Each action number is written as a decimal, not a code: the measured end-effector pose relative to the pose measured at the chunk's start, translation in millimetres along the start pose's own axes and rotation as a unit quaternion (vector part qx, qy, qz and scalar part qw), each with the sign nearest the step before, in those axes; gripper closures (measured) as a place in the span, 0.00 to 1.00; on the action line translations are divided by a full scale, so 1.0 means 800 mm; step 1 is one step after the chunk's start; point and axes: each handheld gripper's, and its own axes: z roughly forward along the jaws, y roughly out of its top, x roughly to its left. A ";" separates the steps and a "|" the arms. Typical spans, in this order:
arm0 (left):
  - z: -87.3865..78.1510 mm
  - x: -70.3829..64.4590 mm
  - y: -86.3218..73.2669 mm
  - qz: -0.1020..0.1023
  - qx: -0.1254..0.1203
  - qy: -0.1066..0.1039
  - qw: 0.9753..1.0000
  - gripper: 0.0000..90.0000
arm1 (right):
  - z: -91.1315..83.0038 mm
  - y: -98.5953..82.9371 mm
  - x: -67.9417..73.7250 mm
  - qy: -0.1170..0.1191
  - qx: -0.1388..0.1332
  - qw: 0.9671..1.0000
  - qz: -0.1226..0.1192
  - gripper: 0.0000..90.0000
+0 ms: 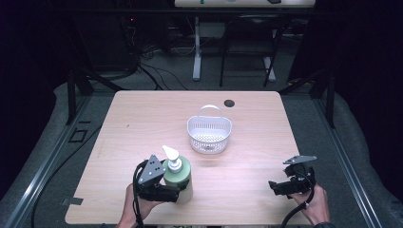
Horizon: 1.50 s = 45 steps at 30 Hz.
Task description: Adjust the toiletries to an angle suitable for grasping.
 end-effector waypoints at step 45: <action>0.018 0.049 0.009 -0.017 -0.007 0.028 0.999 0.14 | 0.000 0.002 0.003 -0.007 0.001 1.000 -0.010 0.01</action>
